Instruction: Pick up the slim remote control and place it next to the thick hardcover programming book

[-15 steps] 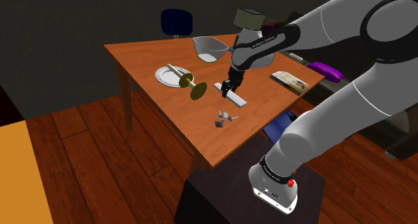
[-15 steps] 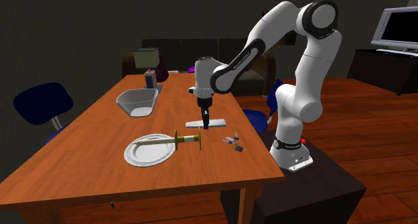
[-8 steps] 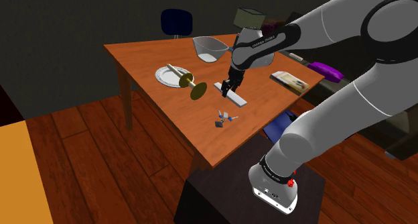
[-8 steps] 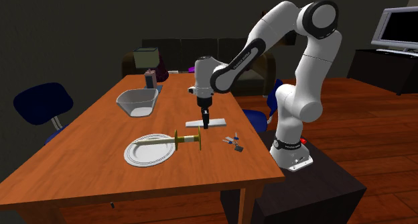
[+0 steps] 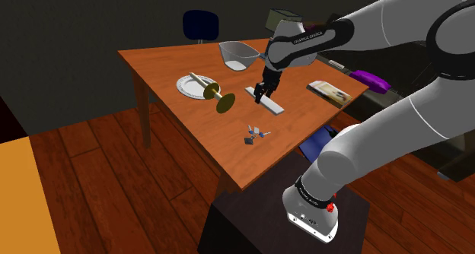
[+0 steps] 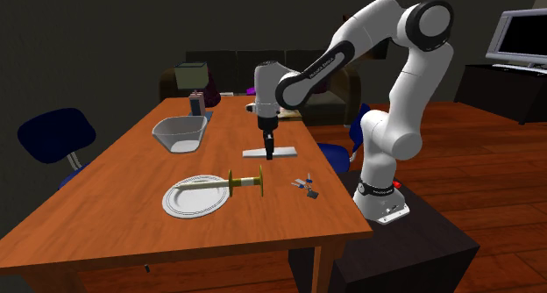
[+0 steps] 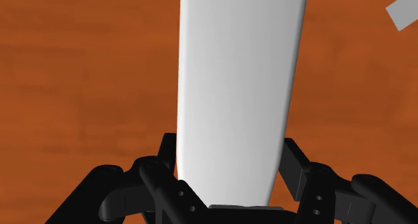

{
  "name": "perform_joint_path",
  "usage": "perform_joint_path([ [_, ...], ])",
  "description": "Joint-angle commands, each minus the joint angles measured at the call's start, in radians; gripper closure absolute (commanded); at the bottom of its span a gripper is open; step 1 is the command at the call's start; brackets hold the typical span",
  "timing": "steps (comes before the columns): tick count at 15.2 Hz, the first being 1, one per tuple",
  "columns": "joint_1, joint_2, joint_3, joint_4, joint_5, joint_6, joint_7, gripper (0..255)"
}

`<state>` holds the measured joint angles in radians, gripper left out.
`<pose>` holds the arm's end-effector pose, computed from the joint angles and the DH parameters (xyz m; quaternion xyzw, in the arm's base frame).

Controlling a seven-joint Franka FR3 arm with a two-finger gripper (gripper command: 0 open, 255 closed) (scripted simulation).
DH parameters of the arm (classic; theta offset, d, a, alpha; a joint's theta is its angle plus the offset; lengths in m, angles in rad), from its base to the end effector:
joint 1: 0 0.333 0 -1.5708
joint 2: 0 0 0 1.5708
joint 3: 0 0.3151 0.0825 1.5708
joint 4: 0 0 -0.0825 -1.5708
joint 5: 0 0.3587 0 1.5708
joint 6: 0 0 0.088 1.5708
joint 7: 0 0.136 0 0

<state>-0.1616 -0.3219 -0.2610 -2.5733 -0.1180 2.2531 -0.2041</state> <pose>0.3619 -0.1657 0.3562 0.9979 -0.0652 -0.0040 0.0037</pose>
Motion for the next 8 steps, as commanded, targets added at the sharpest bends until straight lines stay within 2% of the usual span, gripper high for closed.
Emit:
perform_joint_path([
  [1,-0.001,-0.015,0.003,0.015,-0.001,-0.031,0.001,255],
  [8,-0.002,-0.066,0.013,0.072,-0.002,-0.138,0.004,255],
])
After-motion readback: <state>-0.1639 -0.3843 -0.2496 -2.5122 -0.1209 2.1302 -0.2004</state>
